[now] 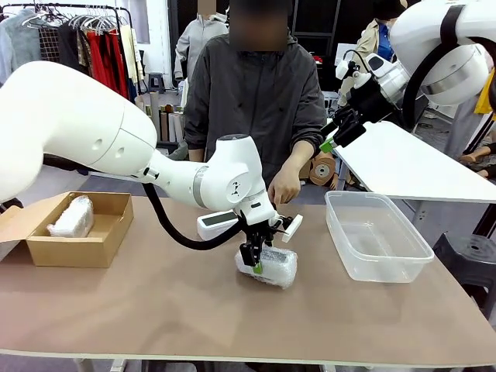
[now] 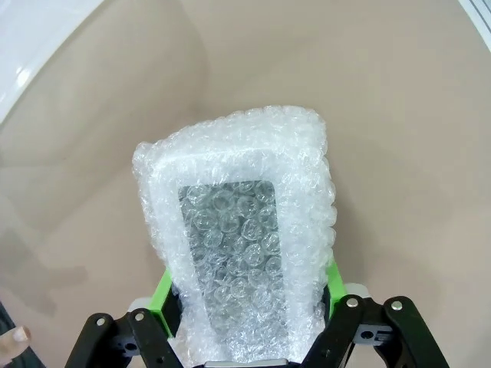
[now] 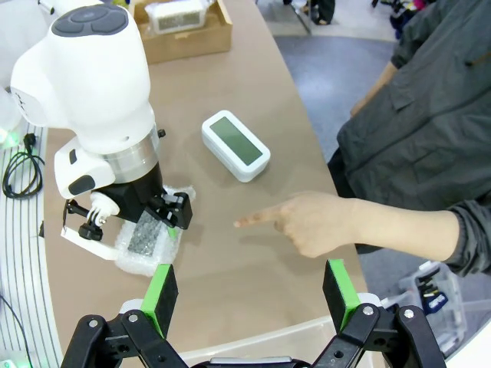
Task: Separate and place wrapped and unwrapped clocks.
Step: Pick up the Digital clock indicated by the person.
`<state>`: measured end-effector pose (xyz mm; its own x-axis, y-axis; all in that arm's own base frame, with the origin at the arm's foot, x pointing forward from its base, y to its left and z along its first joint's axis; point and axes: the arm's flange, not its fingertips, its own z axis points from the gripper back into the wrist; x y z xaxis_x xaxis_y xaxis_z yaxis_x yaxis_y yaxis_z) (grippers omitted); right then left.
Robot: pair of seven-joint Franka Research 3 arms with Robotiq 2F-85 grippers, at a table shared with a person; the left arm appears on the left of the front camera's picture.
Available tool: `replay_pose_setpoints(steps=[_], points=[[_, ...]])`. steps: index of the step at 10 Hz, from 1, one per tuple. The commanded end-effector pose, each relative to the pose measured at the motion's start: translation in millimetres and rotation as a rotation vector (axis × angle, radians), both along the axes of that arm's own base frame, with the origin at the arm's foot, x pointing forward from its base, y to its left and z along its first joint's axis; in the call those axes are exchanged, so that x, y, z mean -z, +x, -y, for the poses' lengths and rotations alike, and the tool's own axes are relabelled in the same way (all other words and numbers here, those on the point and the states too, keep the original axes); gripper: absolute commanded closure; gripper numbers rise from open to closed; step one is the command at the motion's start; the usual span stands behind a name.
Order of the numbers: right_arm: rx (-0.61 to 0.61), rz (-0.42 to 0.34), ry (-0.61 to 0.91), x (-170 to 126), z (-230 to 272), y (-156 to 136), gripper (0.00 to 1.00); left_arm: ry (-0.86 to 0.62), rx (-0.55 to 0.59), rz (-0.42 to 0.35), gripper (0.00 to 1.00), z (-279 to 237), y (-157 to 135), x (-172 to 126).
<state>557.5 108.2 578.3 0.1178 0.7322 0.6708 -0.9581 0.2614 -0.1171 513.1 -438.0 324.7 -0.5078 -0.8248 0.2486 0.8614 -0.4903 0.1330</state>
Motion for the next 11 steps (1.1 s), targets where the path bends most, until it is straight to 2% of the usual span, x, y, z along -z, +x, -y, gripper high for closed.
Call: replay_pose_setpoints(steps=[1, 2, 4, 9, 11], points=[[0.002, 0.005, -0.006, -1, 0, -1, 0.0, 0.021, -0.021, -0.015, 0.8, -12, -4, -3], [0.002, 0.005, -0.006, -1, 0, -1, 0.0, 0.019, -0.032, -0.025, 1.0, -17, -5, -4], [0.002, 0.005, -0.006, -1, 0, -1, 0.0, -0.001, -0.08, -0.009, 1.0, -32, -7, -28], [0.002, 0.005, -0.006, -1, 0, -1, 0.0, -0.044, -0.197, -0.015, 1.0, -82, 1, -124], [0.002, 0.005, -0.006, -1, 0, -1, 0.0, -0.045, -0.237, 0.017, 1.0, -98, 8, -164]])
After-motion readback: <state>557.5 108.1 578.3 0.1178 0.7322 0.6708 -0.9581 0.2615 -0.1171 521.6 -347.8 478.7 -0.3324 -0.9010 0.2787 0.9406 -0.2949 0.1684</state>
